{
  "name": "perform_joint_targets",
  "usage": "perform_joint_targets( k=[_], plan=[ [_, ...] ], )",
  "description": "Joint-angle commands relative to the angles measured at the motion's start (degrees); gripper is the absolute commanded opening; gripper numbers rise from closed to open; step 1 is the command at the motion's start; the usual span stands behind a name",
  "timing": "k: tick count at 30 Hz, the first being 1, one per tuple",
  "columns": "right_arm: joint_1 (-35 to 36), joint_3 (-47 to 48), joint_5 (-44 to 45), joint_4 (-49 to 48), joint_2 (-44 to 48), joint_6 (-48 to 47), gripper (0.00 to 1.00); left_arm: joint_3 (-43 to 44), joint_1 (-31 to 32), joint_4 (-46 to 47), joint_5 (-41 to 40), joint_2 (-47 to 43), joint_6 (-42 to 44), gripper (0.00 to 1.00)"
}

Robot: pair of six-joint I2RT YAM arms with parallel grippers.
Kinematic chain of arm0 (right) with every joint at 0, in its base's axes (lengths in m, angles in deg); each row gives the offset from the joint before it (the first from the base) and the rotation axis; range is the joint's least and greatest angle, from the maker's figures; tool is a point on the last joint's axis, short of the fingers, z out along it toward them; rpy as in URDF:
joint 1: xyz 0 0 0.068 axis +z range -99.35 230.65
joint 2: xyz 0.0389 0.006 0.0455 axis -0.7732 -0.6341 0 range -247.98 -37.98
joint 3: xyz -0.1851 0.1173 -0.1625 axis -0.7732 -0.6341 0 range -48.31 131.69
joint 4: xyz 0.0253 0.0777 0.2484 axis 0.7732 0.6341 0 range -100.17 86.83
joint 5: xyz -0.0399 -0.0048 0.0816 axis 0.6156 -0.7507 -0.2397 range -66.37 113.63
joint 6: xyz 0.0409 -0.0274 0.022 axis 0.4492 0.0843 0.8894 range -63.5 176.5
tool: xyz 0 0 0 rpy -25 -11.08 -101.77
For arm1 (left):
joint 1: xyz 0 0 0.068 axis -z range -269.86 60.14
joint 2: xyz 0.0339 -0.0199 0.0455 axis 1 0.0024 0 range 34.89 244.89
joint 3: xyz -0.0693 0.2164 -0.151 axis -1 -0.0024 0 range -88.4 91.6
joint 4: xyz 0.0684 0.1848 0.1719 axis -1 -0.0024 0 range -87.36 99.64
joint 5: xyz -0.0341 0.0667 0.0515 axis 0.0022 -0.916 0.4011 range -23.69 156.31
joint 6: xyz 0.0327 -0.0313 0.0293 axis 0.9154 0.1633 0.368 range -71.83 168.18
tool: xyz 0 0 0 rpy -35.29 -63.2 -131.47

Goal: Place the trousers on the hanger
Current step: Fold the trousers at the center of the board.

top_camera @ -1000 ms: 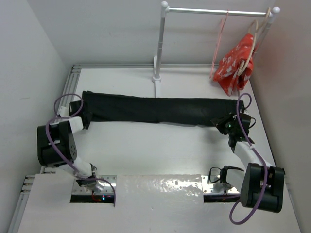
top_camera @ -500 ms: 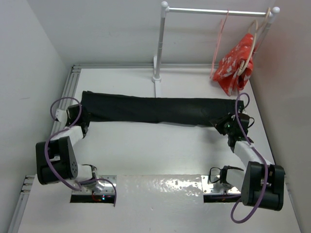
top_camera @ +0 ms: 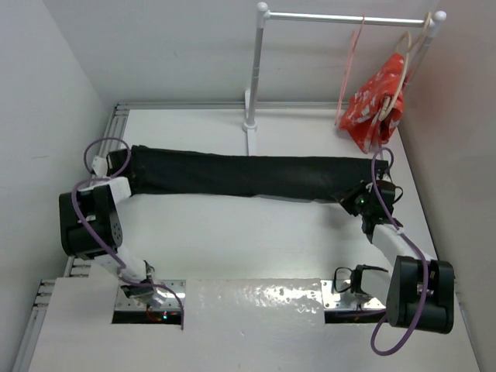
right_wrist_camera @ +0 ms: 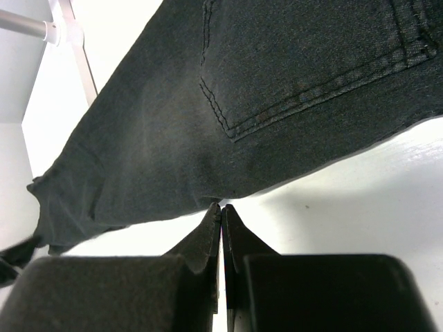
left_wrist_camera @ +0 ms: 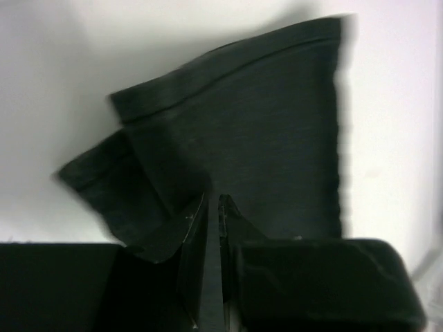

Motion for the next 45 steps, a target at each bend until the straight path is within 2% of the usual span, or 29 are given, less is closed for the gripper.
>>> perform_joint_targets(
  k=[1, 4, 9, 11, 12, 15, 22, 31, 38, 40, 41, 42, 43, 44, 45],
  plan=[
    [0.46, 2.07, 0.10, -1.60, 0.16, -1.13, 0.01, -1.36, -1.40, -4.34, -1.65, 0.87, -0.09, 0.11],
    [0.46, 2.07, 0.01, -1.52, 0.16, -1.12, 0.01, -3.75, -1.41, -4.51, -4.12, -0.45, -0.52, 0.13],
    [0.46, 2.07, -0.69, -1.87, -0.20, -0.86, 0.01, -1.47, -1.41, -11.02, -5.61, 0.52, -0.61, 0.21],
    [0.46, 2.07, -0.51, -1.60, 0.24, -1.04, 0.01, -1.56, -1.49, -10.84, -5.62, -0.45, -0.35, 0.28],
    [0.46, 2.07, -0.51, -1.60, 0.33, -1.04, 0.01, -1.64, -1.49, -10.49, -5.09, -1.84, -0.18, 0.38],
    [0.46, 2.16, -1.13, -1.87, 0.25, -0.86, 0.01, -2.78, -1.49, -9.35, -4.74, -5.45, 0.18, 0.50],
    [0.55, 2.16, -1.39, -1.69, 0.33, -0.95, 0.02, -6.03, -1.49, -9.61, -5.18, -8.27, -0.61, 0.52],
    [0.55, 2.08, -1.48, -1.78, 0.42, -0.77, 0.02, -8.95, -1.49, -8.56, -1.75, -5.21, -2.20, 0.59],
    [0.46, 2.07, -0.69, -1.25, 0.51, -1.12, 0.02, -5.51, -1.23, -6.10, -0.70, 0.51, -4.04, 0.59],
    [0.46, 1.81, 0.18, -0.73, 0.68, -0.60, 0.07, -4.46, -1.23, -6.27, -0.34, 1.66, -4.13, 0.52],
    [0.55, 1.64, 1.06, -0.29, 1.12, -0.42, 0.11, -4.54, -1.23, -5.92, -0.17, 1.66, -4.22, 0.49],
    [0.46, 1.55, 4.55, 1.37, 2.08, -0.07, 0.22, -4.80, -1.23, -5.49, -0.17, 1.40, -4.22, 0.41],
    [0.46, 1.63, 7.02, 2.69, 2.61, 0.10, 0.29, -5.68, -1.23, -3.22, -0.17, 1.05, -4.22, 0.34],
    [0.38, 1.63, 9.57, 4.01, 3.40, 0.37, 0.35, -6.03, -1.23, -2.76, -0.25, 0.87, -3.87, 0.22],
    [0.29, 1.55, 13.94, 5.85, 4.89, 0.89, 0.49, -6.30, -1.23, -2.41, -0.43, 0.43, -3.69, 0.18]
  ],
)
